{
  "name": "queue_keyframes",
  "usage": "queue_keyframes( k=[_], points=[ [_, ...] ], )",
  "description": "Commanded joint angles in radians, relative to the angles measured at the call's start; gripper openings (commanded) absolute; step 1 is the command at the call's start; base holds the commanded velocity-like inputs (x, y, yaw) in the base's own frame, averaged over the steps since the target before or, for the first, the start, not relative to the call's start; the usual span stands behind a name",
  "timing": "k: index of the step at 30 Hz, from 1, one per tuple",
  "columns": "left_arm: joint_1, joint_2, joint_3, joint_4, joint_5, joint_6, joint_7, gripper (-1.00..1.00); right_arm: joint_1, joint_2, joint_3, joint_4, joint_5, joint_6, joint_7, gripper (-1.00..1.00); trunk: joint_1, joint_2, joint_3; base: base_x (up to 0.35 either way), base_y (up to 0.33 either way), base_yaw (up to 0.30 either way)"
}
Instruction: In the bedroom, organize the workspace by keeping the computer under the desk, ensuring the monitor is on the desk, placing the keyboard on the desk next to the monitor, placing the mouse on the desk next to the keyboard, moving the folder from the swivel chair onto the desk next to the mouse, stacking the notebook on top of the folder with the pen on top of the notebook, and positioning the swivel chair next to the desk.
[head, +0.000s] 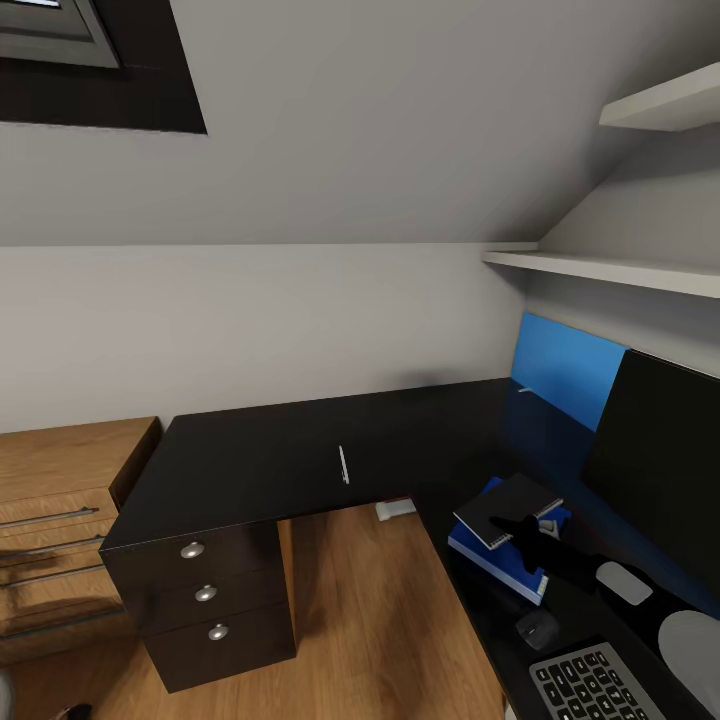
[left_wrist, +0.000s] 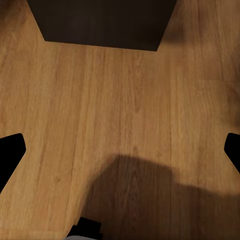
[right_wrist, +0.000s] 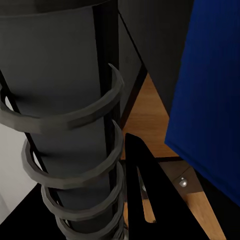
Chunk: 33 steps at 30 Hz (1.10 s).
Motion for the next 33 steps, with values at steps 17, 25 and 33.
queue_keyframes(
  k=[17,25,33],
  points=[
    [0.000,0.002,-0.007,-0.002,0.004,-0.002,0.008,1.00,-0.001,-0.001,0.006,0.002,-0.010,0.006,0.004,-1.00,-0.023,0.041,0.018,0.000,0.000,0.000],
    [0.000,0.002,-0.007,-0.002,0.005,-0.002,0.008,1.00,-0.001,-0.001,0.006,0.002,-0.009,0.005,0.006,-1.00,-0.054,0.097,0.043,0.000,0.000,0.000],
    [0.000,0.002,-0.007,-0.002,0.005,-0.002,0.008,1.00,-0.001,0.001,0.007,0.002,-0.009,0.005,0.004,-1.00,-0.084,0.153,0.068,0.000,0.000,0.000]
  ],
)
